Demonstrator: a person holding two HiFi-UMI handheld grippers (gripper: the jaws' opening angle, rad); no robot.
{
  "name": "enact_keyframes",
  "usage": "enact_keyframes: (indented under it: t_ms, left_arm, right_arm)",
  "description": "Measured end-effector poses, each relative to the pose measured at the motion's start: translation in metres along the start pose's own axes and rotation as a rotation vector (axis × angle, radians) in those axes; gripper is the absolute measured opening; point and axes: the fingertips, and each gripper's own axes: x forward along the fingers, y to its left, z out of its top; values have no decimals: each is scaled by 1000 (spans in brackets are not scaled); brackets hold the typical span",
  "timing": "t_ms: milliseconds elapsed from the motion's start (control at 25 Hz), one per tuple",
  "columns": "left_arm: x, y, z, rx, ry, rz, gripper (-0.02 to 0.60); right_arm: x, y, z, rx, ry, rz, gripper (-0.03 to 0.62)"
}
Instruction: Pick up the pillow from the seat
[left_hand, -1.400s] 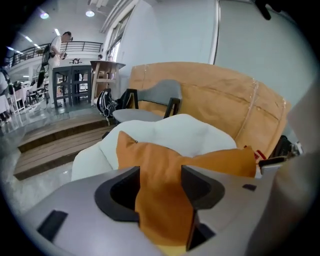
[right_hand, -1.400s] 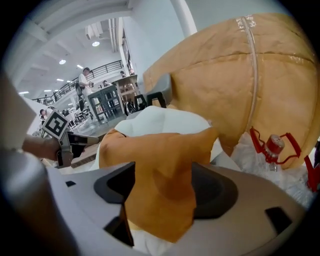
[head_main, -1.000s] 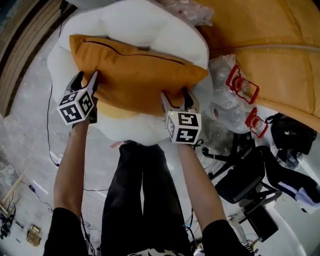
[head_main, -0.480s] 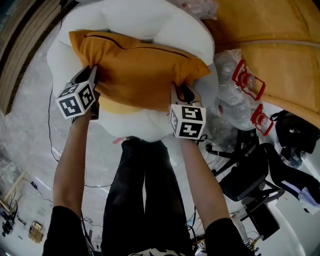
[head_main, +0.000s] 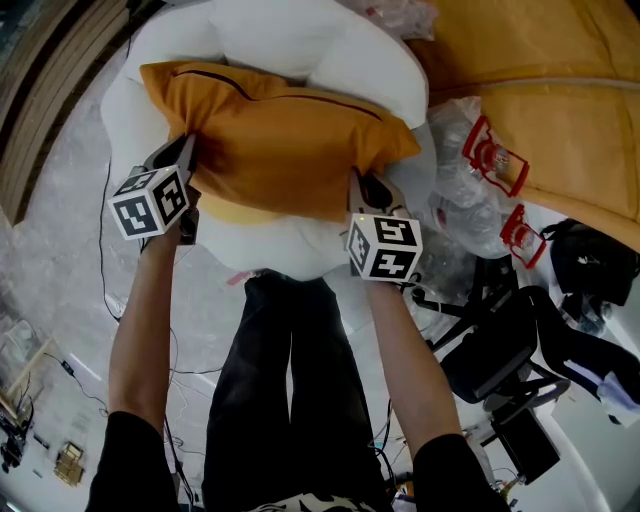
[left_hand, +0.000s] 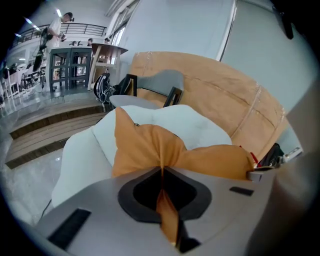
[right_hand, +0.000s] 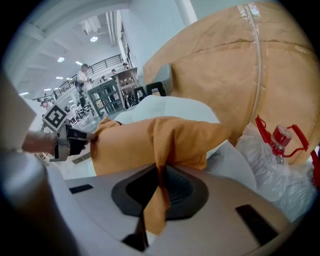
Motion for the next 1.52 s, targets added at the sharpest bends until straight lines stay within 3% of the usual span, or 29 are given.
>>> enact_keyframes:
  t_ms: [240,600,760,1000,1520]
  left_arm:
    - [-61,-25,55,15,-59,-43,20]
    - [-285,-90,160,96,-227,-58,20]
    - [-362,-117,191,114,-297,-69,20]
    - [-435,-152,200,136,-392,-89,20]
    - [-509,-197,199,156,-523,-149,20]
  right_arm:
    - [-57,8,60,-36,-104,1,54]
    - [-244,67,170,-111,-256,87,54]
    - [-317,84,209,-116,-334,106,54]
    - [-389,92,230,-114,-424,99,52]
    - [-478,99,256,-163,-571,128,51]
